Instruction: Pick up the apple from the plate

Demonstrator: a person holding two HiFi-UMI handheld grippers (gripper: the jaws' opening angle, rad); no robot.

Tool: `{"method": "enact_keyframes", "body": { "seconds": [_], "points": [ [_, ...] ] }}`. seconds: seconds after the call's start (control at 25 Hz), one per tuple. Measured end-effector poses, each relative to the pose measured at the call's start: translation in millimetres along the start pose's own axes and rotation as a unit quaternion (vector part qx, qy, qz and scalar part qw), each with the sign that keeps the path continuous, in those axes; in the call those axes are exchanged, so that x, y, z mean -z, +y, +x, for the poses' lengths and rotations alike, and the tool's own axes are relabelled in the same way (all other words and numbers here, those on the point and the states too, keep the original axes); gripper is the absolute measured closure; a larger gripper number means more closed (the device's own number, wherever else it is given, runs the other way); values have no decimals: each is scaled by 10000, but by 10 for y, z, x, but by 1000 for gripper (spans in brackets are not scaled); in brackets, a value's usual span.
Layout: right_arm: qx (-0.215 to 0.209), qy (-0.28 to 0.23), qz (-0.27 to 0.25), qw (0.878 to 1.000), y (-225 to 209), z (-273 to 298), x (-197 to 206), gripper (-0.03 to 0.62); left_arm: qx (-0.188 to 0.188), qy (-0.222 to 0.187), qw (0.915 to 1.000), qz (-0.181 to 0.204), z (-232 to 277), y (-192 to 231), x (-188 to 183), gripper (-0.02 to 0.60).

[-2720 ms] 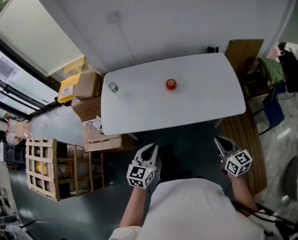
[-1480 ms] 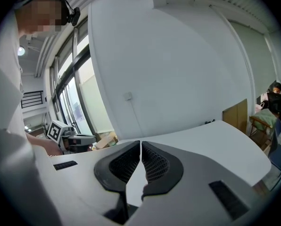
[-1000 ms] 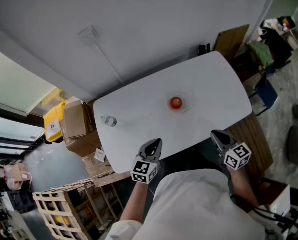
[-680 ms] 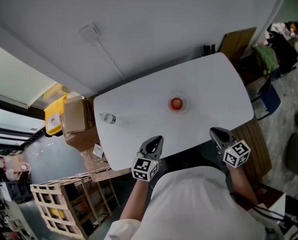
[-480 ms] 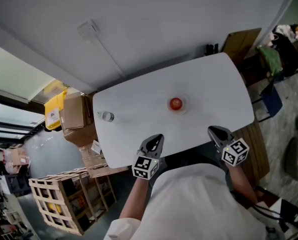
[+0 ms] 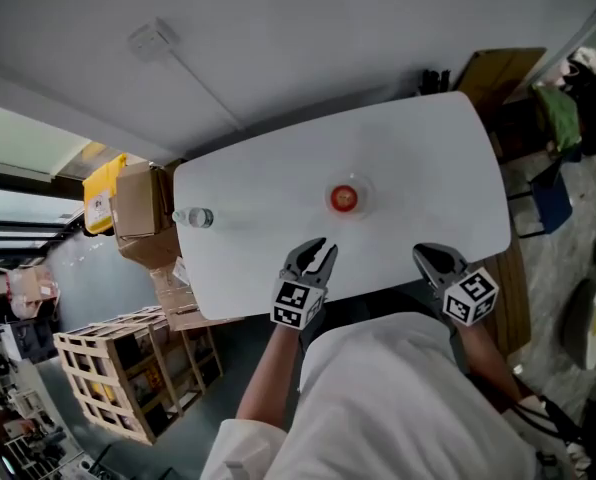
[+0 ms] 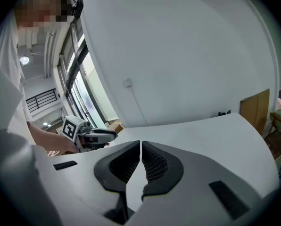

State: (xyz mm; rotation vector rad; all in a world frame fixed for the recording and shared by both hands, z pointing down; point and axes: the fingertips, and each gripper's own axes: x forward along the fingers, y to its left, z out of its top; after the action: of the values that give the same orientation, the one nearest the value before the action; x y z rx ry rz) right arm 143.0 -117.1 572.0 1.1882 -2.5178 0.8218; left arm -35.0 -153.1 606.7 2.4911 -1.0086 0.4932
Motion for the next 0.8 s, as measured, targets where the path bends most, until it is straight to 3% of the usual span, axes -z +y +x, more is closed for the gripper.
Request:
{"method": "enact_keyframes", "body": {
  "seconds": [0.48,0.8],
  "points": [
    [-427,343,165,9984,-535,37,45,556,-438,564,9970,-299,711,72,204,448],
    [-697,557,253,9957,-714,136,123,556,-689,712,9943,-383,1028,168,209,422]
  ]
}}
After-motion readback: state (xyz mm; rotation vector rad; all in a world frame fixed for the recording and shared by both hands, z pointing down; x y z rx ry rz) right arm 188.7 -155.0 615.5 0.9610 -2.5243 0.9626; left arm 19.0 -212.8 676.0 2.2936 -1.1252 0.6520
